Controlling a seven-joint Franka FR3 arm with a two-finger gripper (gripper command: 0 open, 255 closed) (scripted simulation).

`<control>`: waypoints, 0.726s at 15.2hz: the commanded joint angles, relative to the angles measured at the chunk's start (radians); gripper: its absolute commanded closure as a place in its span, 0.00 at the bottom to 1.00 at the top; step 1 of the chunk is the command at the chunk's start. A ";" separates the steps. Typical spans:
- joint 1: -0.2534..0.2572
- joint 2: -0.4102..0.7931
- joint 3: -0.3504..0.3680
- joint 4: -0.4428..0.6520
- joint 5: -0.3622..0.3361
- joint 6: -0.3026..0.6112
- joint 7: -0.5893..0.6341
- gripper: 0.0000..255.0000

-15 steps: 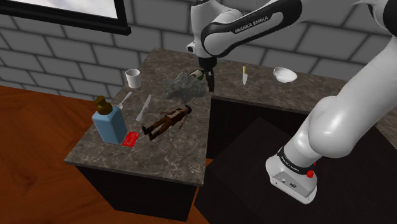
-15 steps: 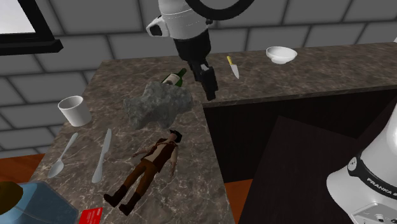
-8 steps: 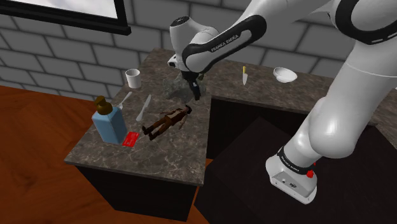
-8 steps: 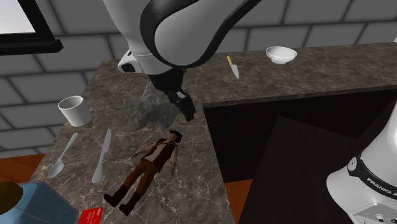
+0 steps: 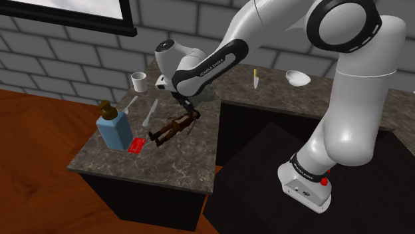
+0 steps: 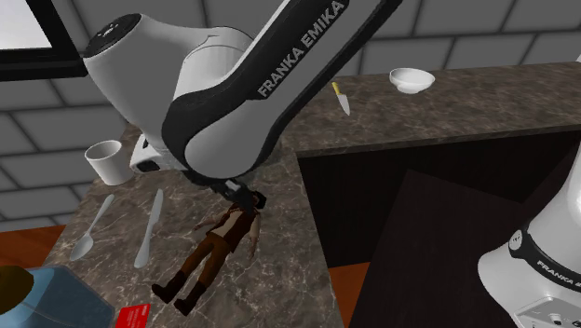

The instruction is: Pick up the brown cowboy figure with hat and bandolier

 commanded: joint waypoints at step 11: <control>0.061 0.236 0.019 0.138 -0.092 0.091 -0.071 0.00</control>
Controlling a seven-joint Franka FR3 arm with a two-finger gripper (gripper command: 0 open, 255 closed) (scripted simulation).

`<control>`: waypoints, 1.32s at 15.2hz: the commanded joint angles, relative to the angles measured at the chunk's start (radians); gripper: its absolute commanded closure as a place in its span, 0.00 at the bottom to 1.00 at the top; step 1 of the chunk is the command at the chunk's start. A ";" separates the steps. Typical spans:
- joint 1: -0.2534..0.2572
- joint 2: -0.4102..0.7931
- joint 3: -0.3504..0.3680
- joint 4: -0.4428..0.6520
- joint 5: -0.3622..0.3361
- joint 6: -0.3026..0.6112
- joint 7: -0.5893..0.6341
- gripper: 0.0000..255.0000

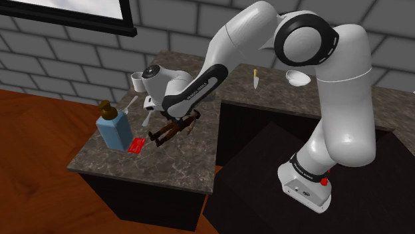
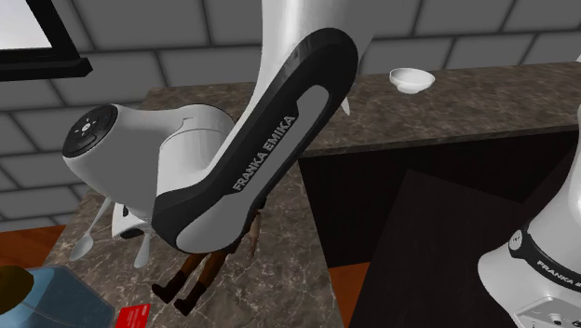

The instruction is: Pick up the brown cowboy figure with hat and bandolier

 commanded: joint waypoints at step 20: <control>-0.003 -0.022 0.005 -0.001 0.008 -0.020 -0.009 1.00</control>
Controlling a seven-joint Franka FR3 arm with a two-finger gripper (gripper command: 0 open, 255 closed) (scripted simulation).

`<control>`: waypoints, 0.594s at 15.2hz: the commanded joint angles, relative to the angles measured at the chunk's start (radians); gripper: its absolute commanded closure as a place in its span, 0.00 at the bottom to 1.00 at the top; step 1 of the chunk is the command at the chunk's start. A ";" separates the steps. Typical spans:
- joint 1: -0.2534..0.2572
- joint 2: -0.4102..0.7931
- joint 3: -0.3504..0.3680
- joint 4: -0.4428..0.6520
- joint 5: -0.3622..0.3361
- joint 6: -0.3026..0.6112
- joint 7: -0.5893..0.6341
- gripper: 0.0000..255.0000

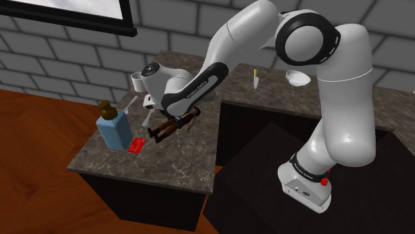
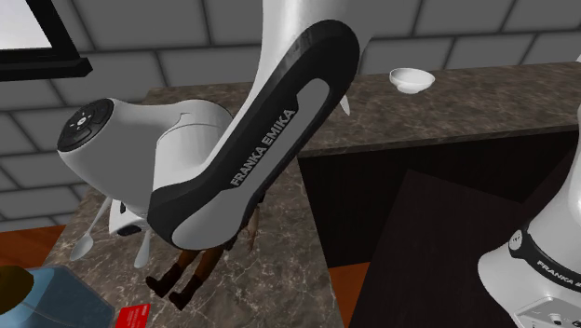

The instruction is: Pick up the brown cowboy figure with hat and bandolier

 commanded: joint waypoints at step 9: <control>-0.011 -0.097 0.020 -0.007 0.034 -0.084 -0.036 1.00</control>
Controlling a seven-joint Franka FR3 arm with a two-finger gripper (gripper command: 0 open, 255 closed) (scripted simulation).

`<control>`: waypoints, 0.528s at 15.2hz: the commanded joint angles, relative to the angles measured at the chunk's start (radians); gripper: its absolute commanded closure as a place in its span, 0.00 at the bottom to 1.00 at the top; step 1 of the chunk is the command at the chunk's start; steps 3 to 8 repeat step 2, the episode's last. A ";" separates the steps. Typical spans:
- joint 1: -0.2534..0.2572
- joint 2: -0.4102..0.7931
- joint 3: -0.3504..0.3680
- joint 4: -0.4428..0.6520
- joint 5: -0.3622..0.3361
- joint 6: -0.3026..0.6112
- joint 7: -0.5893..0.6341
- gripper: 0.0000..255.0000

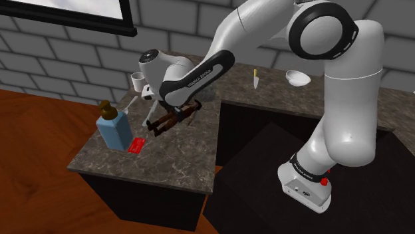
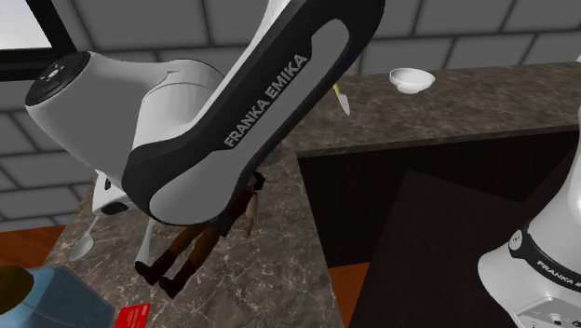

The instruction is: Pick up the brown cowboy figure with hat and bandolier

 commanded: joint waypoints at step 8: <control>0.000 -0.010 0.002 0.000 0.004 -0.009 -0.003 1.00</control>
